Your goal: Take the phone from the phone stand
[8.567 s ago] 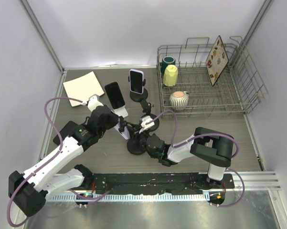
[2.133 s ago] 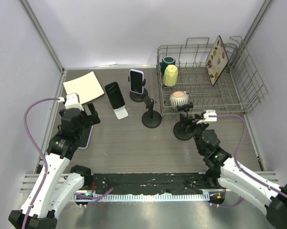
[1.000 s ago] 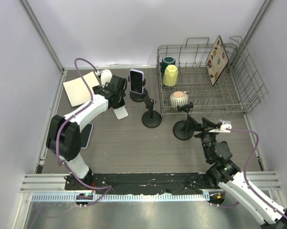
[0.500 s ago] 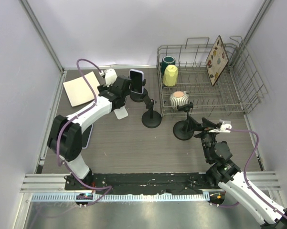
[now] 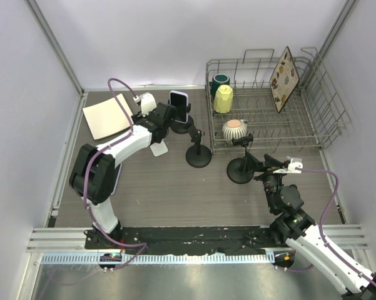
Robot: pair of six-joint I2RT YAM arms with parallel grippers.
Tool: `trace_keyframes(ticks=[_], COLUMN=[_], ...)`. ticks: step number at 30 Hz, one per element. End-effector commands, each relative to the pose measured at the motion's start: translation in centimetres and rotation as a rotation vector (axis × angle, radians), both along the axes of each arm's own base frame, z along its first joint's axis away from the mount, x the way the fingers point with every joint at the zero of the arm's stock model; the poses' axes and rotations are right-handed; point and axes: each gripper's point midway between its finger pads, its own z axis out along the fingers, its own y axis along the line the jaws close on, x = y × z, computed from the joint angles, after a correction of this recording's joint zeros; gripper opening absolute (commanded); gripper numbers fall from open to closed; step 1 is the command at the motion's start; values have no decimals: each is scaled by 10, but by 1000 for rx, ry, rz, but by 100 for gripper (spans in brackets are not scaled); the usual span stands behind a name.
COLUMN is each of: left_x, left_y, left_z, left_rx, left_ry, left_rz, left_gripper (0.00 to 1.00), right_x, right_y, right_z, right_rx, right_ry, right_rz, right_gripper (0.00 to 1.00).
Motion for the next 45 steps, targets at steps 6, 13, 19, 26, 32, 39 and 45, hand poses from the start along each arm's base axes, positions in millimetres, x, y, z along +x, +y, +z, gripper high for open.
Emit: trace_keyframes(ticks=[6,13,19,26,32,39,45], left_x=[9,2,-10,-23,-48,-85,-82], left_y=[3,6,14,43,100,154,183], left_z=[35,55,95,119,69,10,-11], left_rx=[-37,-69,-107,-231,-436,-544,-585], left_ry=[-107,-136,-208,-247,-130,31,35], left_rz=[47,51,59,116,277,472,542], left_gripper=[72,40,16,10,9,8,6], right_x=[1,1,1,1,1,2,3], right_y=[2,3,6,7,9,13,17], right_z=[11,11,10,11,11,9,9], right_rx=[25,22,16,11,12,9,-2], right_ry=[-27,-28,-23,-23,-24,-16,-11], right_rz=[10,16,25,31,42,58,74], right_gripper=[83,83,83,83,82,82,83])
